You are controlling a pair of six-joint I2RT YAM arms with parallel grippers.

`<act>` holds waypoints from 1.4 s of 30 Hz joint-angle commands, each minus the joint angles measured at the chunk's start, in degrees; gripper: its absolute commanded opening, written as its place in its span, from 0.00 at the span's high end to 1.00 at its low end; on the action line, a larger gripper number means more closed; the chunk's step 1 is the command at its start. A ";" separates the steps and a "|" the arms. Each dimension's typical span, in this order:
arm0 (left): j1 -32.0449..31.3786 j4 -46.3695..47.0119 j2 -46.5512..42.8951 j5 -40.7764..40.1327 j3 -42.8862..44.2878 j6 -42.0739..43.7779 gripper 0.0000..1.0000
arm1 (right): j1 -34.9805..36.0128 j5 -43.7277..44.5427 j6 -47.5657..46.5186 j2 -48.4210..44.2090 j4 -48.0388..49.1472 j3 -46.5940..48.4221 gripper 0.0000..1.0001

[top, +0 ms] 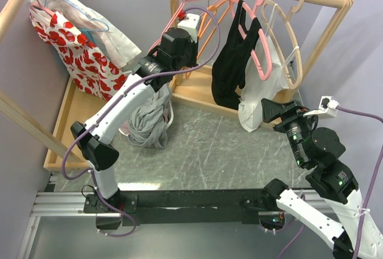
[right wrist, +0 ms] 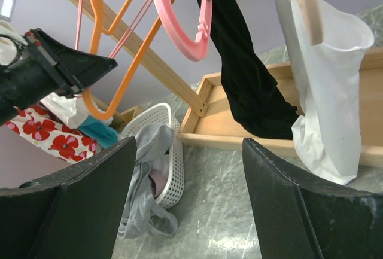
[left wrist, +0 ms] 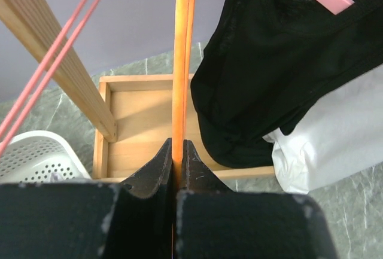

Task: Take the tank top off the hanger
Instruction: Place the hanger at the clothesline.

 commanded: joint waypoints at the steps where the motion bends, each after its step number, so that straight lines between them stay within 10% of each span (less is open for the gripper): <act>1: 0.32 9.18 -3.55 0.89 -0.08 -0.23 0.99 | -0.06 0.93 -0.56 0.30 2.25 0.11 0.21; 14: -0.47 13.22 -11.90 0.55 -8.51 -1.03 0.99 | -0.06 0.85 -0.56 1.44 2.95 -0.24 0.21; 26: -0.47 5.58 2.59 0.28 8.96 1.52 0.99 | -0.06 1.20 -0.91 1.35 2.25 0.99 0.21; 42: 0.67 5.57 5.86 0.28 8.71 -0.06 0.97 | -0.14 1.90 -1.17 0.21 2.25 0.20 0.20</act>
